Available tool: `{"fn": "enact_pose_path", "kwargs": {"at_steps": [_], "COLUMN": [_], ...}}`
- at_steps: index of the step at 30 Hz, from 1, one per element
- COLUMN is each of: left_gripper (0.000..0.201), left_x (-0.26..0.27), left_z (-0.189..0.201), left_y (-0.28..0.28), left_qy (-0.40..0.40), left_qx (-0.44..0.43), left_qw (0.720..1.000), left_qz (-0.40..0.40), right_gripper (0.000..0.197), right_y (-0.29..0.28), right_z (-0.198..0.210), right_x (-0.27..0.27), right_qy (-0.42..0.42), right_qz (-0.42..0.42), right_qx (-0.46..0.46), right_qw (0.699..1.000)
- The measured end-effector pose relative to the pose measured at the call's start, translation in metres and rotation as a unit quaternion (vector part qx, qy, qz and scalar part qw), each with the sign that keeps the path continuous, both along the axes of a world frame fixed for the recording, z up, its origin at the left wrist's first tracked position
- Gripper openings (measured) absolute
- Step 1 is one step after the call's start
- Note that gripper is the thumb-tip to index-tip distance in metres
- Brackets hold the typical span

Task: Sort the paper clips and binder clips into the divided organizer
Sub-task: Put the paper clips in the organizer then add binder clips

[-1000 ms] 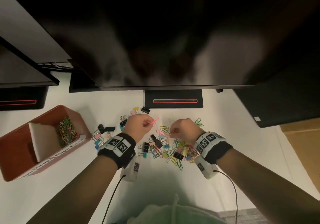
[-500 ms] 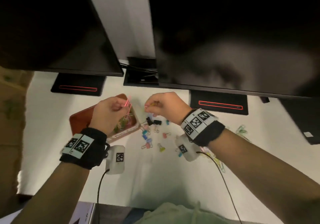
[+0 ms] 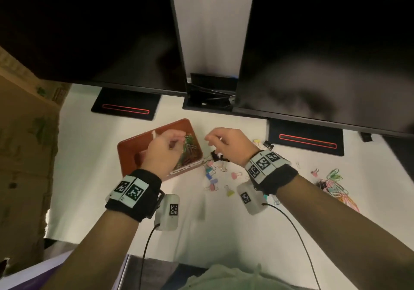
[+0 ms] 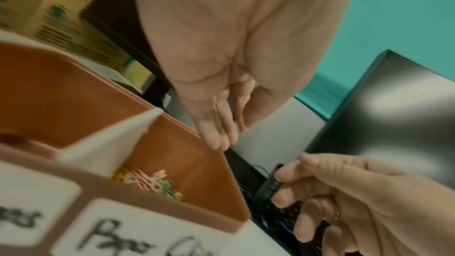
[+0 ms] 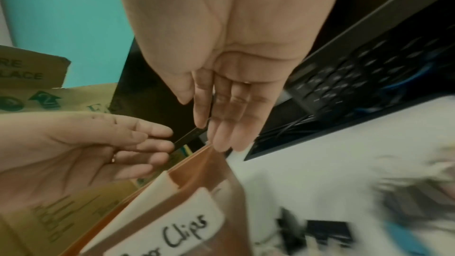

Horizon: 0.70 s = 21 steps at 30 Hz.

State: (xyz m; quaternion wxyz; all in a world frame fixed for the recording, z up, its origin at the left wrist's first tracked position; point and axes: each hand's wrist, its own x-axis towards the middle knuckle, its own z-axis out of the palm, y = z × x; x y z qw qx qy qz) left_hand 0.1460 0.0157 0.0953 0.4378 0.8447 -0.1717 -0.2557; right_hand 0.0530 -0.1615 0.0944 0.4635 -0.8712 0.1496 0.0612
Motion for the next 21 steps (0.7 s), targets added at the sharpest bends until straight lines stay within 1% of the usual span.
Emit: {"fn": "enact_pose_path", "kwargs": {"at_steps": [2,5,7,10,13,15,17,19,21], "left_gripper": [0.024,0.025,0.025,0.03,0.038,0.042,0.042,0.045,0.051], "left_x": [-0.015,-0.044,-0.068,-0.102,-0.128,-0.142,-0.151,-0.156,-0.156], "left_z": [-0.001,-0.007,-0.011,-0.02,-0.037,-0.051,-0.066,-0.077,-0.084], "left_y": [-0.023,-0.067,-0.098,-0.143,-0.184,-0.205,-0.223,-0.235,-0.244], "left_qy": [0.004,0.01,0.009,-0.006,-0.024,-0.034,-0.046,-0.07,-0.101], "left_qx": [-0.025,-0.037,-0.025,-0.007,0.044,0.084,0.122,0.144,0.154], "left_qw": [0.999,0.995,0.989,0.974,0.956,0.943,0.928,0.914,0.896], "left_qz": [-0.031,-0.094,-0.145,-0.225,-0.289,-0.319,-0.348,-0.373,-0.404], "right_gripper": [0.024,0.02,0.018,0.025,0.033,0.039,0.046,0.053,0.059], "right_y": [-0.025,-0.067,-0.098,-0.141,-0.178,-0.197,-0.212,-0.221,-0.228], "right_z": [-0.008,-0.024,-0.032,-0.042,-0.052,-0.058,-0.064,-0.07,-0.074], "right_x": [-0.031,-0.087,-0.126,-0.18,-0.222,-0.239,-0.25,-0.257,-0.261], "right_qy": [0.0,0.017,0.039,0.092,0.15,0.185,0.21,0.215,0.216], "right_qz": [-0.037,-0.091,-0.127,-0.176,-0.212,-0.215,-0.193,-0.149,-0.099], "right_qx": [-0.019,-0.084,-0.125,-0.166,-0.165,-0.154,-0.147,-0.139,-0.129], "right_qw": [0.999,0.992,0.983,0.966,0.951,0.947,0.947,0.955,0.963]}}
